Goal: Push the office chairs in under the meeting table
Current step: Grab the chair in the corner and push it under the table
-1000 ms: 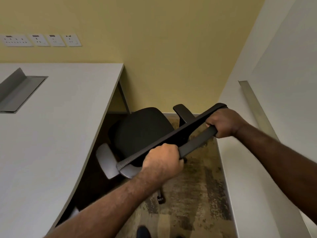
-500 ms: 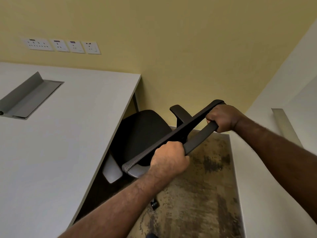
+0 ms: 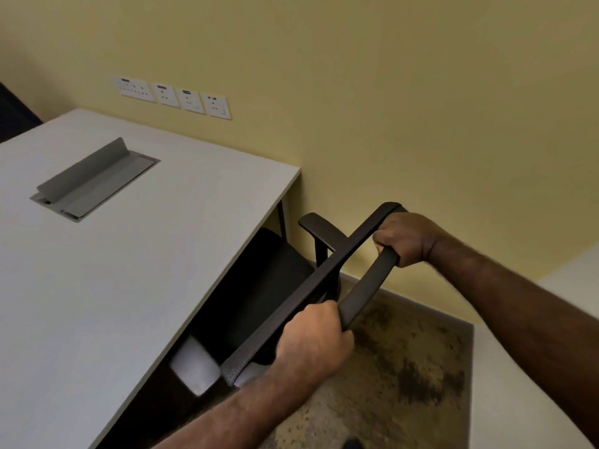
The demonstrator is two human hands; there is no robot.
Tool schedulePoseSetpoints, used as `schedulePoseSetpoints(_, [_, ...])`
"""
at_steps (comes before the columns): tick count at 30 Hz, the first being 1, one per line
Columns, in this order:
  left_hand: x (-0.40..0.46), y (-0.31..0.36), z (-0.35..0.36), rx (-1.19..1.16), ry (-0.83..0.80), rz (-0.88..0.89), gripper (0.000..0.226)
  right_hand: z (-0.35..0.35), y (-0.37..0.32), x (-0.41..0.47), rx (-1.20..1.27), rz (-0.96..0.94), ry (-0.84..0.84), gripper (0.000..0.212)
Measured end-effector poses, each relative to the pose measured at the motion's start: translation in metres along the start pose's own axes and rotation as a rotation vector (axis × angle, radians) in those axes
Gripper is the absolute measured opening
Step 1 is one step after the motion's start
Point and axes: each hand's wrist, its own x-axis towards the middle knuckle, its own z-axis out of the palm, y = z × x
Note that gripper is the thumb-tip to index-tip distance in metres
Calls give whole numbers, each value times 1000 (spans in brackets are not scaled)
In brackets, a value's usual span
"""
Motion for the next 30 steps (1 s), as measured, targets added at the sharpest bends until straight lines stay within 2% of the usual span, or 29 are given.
schedulePoseSetpoints(7, [46, 2, -14, 52, 105, -142, 16, -14, 37, 71, -52, -151, 13, 16])
schedulePoseSetpoints(14, [75, -17, -34, 77, 174, -205, 14, -23, 41, 129, -53, -224, 29, 12])
schedulePoseSetpoints(25, [88, -44, -55, 152, 251, -281, 16, -24, 39, 176, -60, -322, 120, 15])
schedulePoseSetpoints(30, [90, -43, -54, 200, 319, -426, 25, -22, 52, 195, -94, -385, 176, 14])
